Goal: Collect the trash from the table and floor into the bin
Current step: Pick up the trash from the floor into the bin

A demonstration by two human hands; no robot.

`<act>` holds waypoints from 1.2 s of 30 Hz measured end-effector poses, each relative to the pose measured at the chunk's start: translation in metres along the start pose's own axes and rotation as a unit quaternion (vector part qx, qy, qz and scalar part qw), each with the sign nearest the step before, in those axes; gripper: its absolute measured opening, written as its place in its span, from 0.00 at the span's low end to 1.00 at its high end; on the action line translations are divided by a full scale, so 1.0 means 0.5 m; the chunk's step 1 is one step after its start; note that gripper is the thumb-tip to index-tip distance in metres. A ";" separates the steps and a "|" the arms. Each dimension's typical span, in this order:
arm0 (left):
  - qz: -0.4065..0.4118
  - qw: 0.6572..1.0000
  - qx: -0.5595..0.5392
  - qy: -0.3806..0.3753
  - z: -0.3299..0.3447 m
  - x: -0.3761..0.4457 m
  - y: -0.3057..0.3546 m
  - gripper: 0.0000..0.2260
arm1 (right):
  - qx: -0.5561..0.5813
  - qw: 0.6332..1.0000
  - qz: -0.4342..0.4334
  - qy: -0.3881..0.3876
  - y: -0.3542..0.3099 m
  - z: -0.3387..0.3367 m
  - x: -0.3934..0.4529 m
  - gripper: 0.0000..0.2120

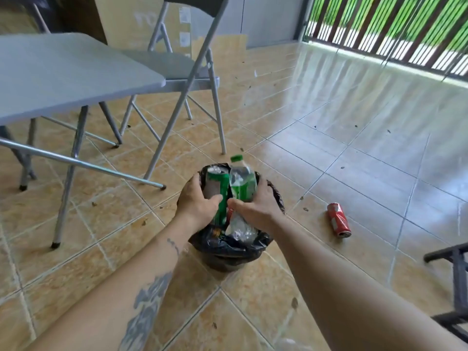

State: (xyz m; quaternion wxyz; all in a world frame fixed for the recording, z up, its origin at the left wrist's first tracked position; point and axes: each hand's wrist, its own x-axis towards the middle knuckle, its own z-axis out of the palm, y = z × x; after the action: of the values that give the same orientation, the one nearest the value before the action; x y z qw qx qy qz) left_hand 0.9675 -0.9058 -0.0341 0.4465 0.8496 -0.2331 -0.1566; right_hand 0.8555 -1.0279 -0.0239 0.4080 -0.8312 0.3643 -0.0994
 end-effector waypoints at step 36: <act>-0.212 0.904 0.366 -0.057 -0.060 -0.635 -0.676 0.32 | -0.472 0.863 0.062 -0.170 0.482 0.142 -0.425 0.43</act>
State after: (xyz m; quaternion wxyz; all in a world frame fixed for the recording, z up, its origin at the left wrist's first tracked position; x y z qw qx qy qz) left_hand 0.8009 -0.5488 -0.2803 0.0463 0.9722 -0.1133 -0.1997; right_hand 0.6101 -0.9353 -0.2227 0.0278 -0.9043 0.3430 0.2528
